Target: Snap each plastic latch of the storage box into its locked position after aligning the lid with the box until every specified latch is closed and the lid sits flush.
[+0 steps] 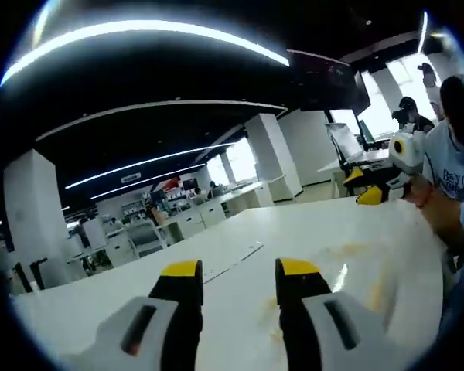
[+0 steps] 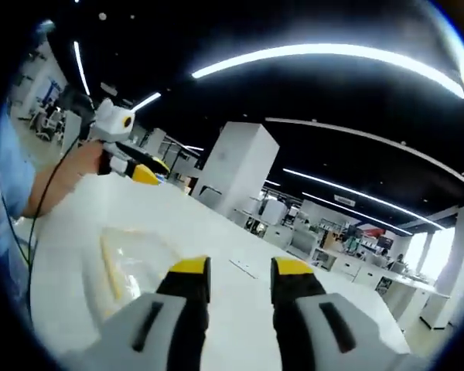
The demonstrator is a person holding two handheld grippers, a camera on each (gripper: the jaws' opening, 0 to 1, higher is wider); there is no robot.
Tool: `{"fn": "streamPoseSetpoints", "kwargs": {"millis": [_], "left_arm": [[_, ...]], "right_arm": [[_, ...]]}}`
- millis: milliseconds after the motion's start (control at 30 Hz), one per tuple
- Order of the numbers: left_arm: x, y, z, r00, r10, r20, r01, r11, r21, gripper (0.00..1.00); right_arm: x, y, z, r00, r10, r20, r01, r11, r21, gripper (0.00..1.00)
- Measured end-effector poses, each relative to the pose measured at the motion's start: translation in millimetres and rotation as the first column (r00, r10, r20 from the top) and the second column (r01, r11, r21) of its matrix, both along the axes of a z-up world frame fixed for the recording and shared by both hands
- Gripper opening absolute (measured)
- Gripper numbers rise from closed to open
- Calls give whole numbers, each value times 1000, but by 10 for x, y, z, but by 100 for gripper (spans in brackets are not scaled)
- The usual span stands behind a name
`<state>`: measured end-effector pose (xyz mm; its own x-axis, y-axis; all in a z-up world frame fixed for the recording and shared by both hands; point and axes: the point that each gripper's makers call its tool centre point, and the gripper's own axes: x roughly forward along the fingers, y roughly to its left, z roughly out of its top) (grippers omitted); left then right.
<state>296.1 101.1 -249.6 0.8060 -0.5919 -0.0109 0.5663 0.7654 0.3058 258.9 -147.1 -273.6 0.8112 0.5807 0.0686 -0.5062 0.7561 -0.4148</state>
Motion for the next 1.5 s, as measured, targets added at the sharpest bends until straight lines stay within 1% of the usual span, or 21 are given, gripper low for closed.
{"fn": "streamPoseSetpoints", "kwargs": {"millis": [133, 200, 300, 367, 400, 533, 567, 600, 633, 667, 700, 733, 767, 833, 867, 933, 1067, 1100, 1167, 1333, 1500], "left_arm": [[-95, 373, -72, 996, 91, 19, -89, 992, -87, 39], [-113, 580, -166, 988, 153, 19, -151, 985, -79, 40], [-120, 862, -286, 970, 244, 18, -242, 968, -64, 42], [-132, 1021, -323, 955, 293, 35, -289, 953, -94, 42], [-117, 1110, -336, 947, 317, 47, -310, 944, -116, 42], [-43, 1323, -379, 916, 393, 77, -374, 908, -187, 41], [-36, 1335, -387, 913, 397, 91, -374, 906, -200, 41], [-33, 1352, -411, 911, 403, 90, -378, 901, -213, 41], [-47, 1365, -454, 910, 409, 63, -391, 900, -192, 41], [-66, 1389, -439, 904, 421, 78, -399, 894, -201, 40], [-80, 1443, -401, 890, 446, 98, -412, 877, -248, 39], [-97, 1470, -442, 889, 454, 66, -421, 865, -274, 38], [-100, 1478, -464, 894, 446, 42, -415, 860, -298, 38], [-102, 1477, -485, 906, 424, 20, -395, 859, -325, 39], [-102, 1490, -495, 907, 420, 8, -394, 857, -333, 39], [-111, 1465, -495, 908, 418, 10, -392, 858, -331, 39], [-119, 1428, -492, 910, 415, 17, -388, 863, -323, 40], [-153, 1380, -488, 908, 417, 36, -387, 871, -303, 40], [-169, 1397, -481, 905, 424, 44, -392, 869, -302, 41], [-215, 1467, -447, 892, 448, 66, -409, 859, -309, 41], [-220, 1458, -461, 892, 448, 67, -410, 861, -302, 41]], "right_arm": [[-99, -111, -119, 999, -45, -8, 46, 999, 9, 32], [-123, -166, -160, 998, -61, -6, 61, 998, 15, 32], [-148, -259, -216, 997, -82, -3, 82, 995, 62, 32], [-86, -351, -284, 996, -92, -12, 92, 990, 111, 32], [-28, -415, -349, 993, -115, -30, 118, 985, 123, 32], [136, -661, -575, 972, -223, -75, 230, 967, 112, 32], [123, -706, -608, 965, -244, -94, 253, 963, 97, 32], [110, -739, -561, 962, -268, -49, 272, 957, 97, 32], [84, -766, -531, 957, -290, -15, 290, 951, 103, 32], [72, -780, -522, 953, -304, -5, 303, 948, 100, 32], [61, -796, -509, 947, -322, 11, 320, 943, 90, 32], [52, -799, -505, 941, -336, 26, 333, 939, 82, 32], [47, -774, -534, 939, -343, 22, 340, 937, 76, 31], [63, -752, -584, 936, -352, 12, 352, 936, 31, 31], [70, -747, -596, 933, -360, 21, 360, 933, 2, 31], [71, -730, -617, 930, -366, 26, 367, 930, -18, 31], [70, -737, -622, 930, -366, 25, 366, 930, -22, 31], [68, -768, -632, 925, -380, 20, 380, 924, -30, 31], [51, -795, -614, 918, -396, 29, 397, 918, -29, 31], [23, -787, -580, 920, -390, 35, 390, 921, -3, 31], [10, -797, -580, 917, -397, 41, 398, 918, -3, 31]]}}
